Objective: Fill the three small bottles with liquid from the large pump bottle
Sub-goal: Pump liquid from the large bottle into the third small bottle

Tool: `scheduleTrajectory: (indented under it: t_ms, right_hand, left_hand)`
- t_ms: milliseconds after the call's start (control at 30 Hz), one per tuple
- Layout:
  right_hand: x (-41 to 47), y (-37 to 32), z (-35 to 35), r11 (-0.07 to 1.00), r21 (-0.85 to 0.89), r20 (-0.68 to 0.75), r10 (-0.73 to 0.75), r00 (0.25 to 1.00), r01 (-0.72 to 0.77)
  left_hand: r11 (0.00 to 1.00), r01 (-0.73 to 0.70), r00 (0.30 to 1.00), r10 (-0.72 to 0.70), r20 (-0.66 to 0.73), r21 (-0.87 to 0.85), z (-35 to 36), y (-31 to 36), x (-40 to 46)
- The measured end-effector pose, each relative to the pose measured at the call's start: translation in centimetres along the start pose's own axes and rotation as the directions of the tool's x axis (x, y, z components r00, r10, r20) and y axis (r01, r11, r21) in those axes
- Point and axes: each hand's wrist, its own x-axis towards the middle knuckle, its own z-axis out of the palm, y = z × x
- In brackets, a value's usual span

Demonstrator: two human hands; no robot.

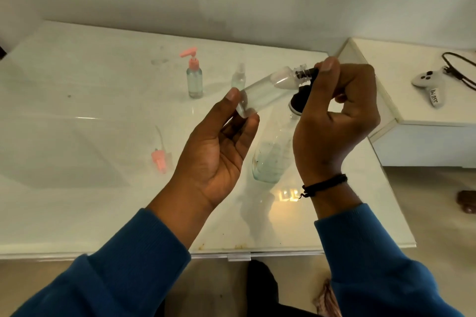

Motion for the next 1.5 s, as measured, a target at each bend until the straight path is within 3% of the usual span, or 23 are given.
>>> scheduleTrajectory:
  t_ms: [1500]
  right_hand:
    - [-0.1,-0.5,0.3,1.000,0.003,-0.004,0.021,1.000,-0.021]
  left_hand:
    - [1.000,0.006,1.000,-0.006,-0.015,0.006,-0.2,0.0,0.1]
